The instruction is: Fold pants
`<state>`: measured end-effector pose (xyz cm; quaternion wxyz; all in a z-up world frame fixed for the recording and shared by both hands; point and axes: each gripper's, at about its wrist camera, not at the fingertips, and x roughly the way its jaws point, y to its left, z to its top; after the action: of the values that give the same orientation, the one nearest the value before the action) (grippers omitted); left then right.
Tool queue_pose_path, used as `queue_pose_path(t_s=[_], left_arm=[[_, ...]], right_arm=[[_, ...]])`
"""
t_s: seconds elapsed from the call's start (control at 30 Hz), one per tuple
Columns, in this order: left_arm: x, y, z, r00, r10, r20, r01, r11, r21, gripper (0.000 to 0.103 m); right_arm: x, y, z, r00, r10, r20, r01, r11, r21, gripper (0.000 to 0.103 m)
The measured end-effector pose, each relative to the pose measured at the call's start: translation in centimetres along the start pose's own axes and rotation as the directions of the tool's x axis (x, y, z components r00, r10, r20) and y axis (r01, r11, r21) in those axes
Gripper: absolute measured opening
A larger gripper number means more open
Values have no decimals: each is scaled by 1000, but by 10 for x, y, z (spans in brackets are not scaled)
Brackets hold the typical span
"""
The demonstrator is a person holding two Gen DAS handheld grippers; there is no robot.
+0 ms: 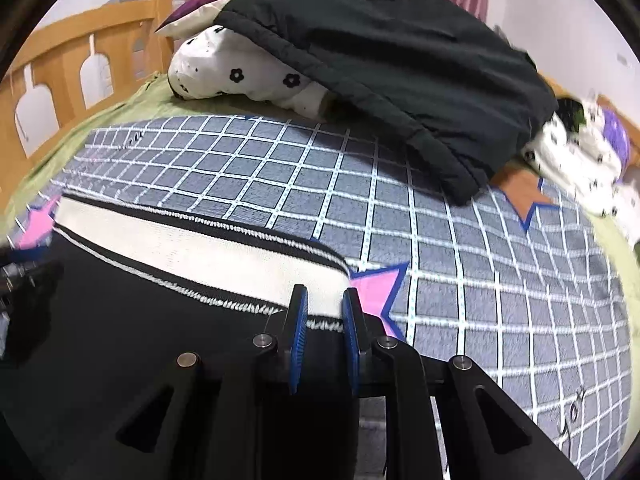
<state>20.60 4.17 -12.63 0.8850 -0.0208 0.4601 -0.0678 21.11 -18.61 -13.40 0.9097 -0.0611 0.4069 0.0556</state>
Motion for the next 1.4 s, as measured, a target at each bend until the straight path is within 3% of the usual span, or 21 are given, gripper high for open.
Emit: queue_pose_path(t_s=[0.1, 0.3, 0.47, 0.63, 0.73, 0.93, 1.23, 1.27, 1.33, 1.4], left_arm=[[-13, -3, -15, 1000, 18, -14, -18, 1000, 4, 57], [-43, -25, -50, 999, -10, -36, 11, 1000, 12, 57], [-72, -36, -91, 1000, 28, -10, -28, 1000, 13, 58], [-98, -26, -118, 1000, 22, 6, -22, 999, -39, 59], [-104, -23, -123, 1000, 27, -7, -27, 999, -45, 59], [-121, -24, -123, 1000, 25, -15, -26, 996, -86, 59], [-173, -48, -130, 996, 80, 49, -80, 997, -9, 61], [-178, -48, -131, 995, 77, 56, -76, 997, -11, 62], [-195, -51, -135, 994, 75, 82, -75, 997, -8, 67], [-208, -54, -140, 990, 86, 113, -87, 996, 5, 72]], right_arm=[[-19, -3, -9, 999, 45, -30, -45, 999, 9, 18], [-62, 23, -44, 994, 72, -84, -82, 990, -117, 18], [-90, 37, -83, 989, 86, -123, -97, 991, -88, 19], [-117, 40, -116, 989, 79, -122, -88, 994, -66, 28], [-129, 36, -126, 993, 50, -107, -54, 998, -37, 39], [-141, 33, -133, 992, 10, -122, -9, 1000, 14, 40], [-185, 37, -127, 998, -5, -68, 7, 1000, 28, 48], [-192, 37, -127, 998, -8, -64, 10, 999, 35, 50], [-206, 37, -131, 999, -14, -52, 16, 999, 50, 71], [-219, 38, -135, 999, -24, -29, 25, 998, 59, 80]])
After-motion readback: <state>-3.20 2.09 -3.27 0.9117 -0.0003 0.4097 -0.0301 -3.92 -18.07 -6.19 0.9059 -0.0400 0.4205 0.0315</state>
